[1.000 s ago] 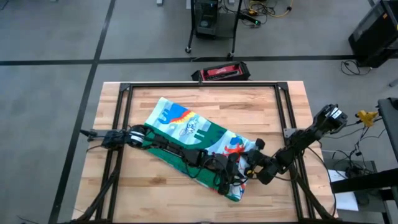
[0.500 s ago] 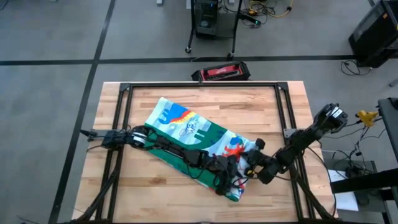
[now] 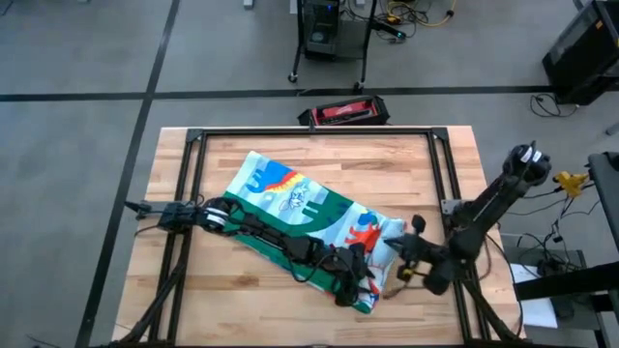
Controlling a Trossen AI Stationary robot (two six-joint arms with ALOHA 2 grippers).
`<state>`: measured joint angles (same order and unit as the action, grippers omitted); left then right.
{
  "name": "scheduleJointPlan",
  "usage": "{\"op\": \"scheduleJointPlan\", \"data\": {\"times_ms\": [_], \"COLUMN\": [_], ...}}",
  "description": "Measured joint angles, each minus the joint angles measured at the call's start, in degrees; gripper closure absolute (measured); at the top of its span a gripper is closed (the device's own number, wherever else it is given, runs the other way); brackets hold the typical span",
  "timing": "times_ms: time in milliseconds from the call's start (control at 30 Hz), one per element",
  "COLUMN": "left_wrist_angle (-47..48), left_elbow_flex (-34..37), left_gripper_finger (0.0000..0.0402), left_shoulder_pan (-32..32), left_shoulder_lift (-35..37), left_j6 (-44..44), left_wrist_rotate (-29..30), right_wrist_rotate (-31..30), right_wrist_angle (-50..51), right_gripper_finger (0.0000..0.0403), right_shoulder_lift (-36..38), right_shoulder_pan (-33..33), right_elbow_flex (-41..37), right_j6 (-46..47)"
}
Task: Roll towel
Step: Roll the green towel
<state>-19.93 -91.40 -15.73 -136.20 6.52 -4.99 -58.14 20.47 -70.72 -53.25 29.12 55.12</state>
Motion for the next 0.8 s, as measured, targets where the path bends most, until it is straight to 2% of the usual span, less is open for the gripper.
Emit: {"op": "scheduleJointPlan", "data": {"times_ms": [233,467,567,733,800], "left_wrist_angle": [-0.43,-0.23,-0.23,-0.25,-0.25], "left_elbow_flex": [0.05,0.07,0.09,0.09,0.09], "left_gripper_finger": [0.0184,0.0193,0.0192,0.0185,0.0182], "left_shoulder_pan": [0.05,0.09,0.09,0.09,0.07], "left_shoulder_lift": [-0.07,-0.11,-0.12,-0.13,-0.15], "left_j6": [0.00,0.02,0.02,0.02,0.02], "left_wrist_rotate": [0.00,-0.10,-0.08,-0.09,-0.09], "right_wrist_rotate": [-0.22,-0.59,-4.51,-15.59,-16.60], "right_wrist_angle": [-0.09,-0.11,-0.42,-0.20,1.13], "right_gripper_finger": [0.0403,0.0403,0.0403,0.0403,0.0396], "right_shoulder_lift": [-6.76,-19.36,-24.35,-30.97,-32.31], "right_shoulder_pan": [-9.89,-13.34,-13.40,-12.13,-10.83], "right_elbow_flex": [3.13,8.38,11.60,13.78,13.53], "right_j6": [11.56,19.31,19.90,23.48,24.95]}}
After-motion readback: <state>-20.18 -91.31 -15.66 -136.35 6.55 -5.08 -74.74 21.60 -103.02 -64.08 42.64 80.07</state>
